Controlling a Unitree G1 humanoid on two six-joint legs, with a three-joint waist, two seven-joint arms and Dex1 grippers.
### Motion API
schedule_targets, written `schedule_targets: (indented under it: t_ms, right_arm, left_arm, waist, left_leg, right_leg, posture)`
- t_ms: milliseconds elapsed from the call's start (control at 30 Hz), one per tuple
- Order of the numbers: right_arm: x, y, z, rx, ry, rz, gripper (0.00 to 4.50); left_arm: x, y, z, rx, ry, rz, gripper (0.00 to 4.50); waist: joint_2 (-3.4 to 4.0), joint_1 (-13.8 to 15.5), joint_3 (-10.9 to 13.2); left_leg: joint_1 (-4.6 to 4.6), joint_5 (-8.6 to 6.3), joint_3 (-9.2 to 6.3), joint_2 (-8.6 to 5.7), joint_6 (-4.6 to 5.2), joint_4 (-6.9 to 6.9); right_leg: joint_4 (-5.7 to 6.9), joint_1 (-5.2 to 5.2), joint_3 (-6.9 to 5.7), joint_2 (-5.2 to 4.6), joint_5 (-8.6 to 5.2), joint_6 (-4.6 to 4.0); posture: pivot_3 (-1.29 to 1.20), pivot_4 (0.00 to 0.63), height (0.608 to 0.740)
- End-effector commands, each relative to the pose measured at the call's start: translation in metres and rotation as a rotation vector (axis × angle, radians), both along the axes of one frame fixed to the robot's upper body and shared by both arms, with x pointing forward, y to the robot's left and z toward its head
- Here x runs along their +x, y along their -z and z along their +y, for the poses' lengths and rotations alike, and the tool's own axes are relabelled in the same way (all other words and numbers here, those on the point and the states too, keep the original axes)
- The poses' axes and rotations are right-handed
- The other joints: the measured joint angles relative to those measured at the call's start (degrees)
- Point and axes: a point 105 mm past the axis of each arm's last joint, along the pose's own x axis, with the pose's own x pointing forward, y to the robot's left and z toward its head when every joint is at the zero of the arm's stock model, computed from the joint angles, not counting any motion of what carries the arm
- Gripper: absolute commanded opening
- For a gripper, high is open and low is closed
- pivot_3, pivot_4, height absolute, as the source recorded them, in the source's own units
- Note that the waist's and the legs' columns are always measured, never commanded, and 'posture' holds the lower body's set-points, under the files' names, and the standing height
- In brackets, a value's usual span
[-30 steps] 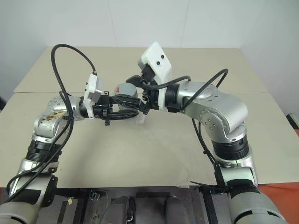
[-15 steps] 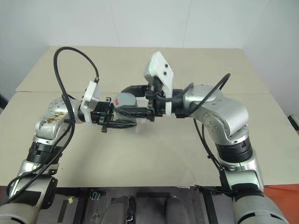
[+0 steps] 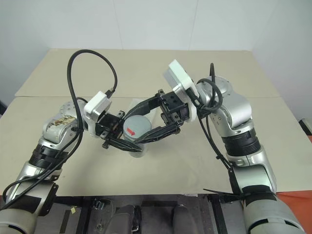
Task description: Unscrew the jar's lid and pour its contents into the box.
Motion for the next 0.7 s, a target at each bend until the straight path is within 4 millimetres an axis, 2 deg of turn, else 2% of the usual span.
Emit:
schedule_targets:
  t_ms: [33,200,367,567,700]
  right_arm:
    - [-0.013,0.005,0.006,-0.024,-0.064,-0.012,4.41]
    - [-0.004,-0.001,0.006,0.038,0.055,-0.011,4.47]
    - [0.006,-0.008,-0.002,0.113,0.227,0.0,4.47]
    - [0.018,-0.027,-0.012,0.245,0.439,0.021,4.47]
    - [0.016,-0.029,-0.017,0.273,0.519,0.047,4.47]
  left_arm:
    - [0.003,-0.015,0.008,-0.042,-0.026,-0.056,2.05]
    - [0.006,-0.009,0.014,-0.038,-0.078,-0.055,2.05]
    - [0.007,-0.006,0.025,-0.065,-0.185,-0.05,2.05]
    - [0.003,0.001,0.034,-0.11,-0.324,-0.011,2.05]
    - [0.016,0.007,0.038,-0.165,-0.509,-0.05,2.05]
  waist:
    - [0.0,0.01,0.0]
    - [0.0,0.04,0.0]
    - [0.0,0.04,0.0]
    - [0.0,0.02,0.0]
    - [0.01,0.15,0.0]
  left_leg:
    - [-0.01,0.0,0.0,0.0,0.0,0.0]
    - [-0.01,0.0,0.0,-0.01,0.0,0.0]
    - [-0.01,0.0,-0.02,0.0,0.0,0.0]
    - [-0.01,0.0,-0.07,0.01,0.0,-0.01]
    - [0.0,0.0,-0.09,0.02,0.0,-0.01]
  right_leg:
    - [0.01,-0.03,0.01,0.0,0.0,0.0]
    - [0.0,-0.02,0.0,-0.02,0.0,0.0]
    - [0.02,-0.02,0.0,-0.02,0.0,0.0]
    - [0.05,-0.04,0.02,-0.03,0.0,0.0]
    - [0.04,-0.01,0.01,-0.04,0.0,0.0]
  posture:
    - [0.0,0.15,0.74]
    - [0.0,0.15,0.74]
    - [0.0,0.15,0.74]
    - [0.0,0.15,0.74]
    - [0.0,0.15,0.74]
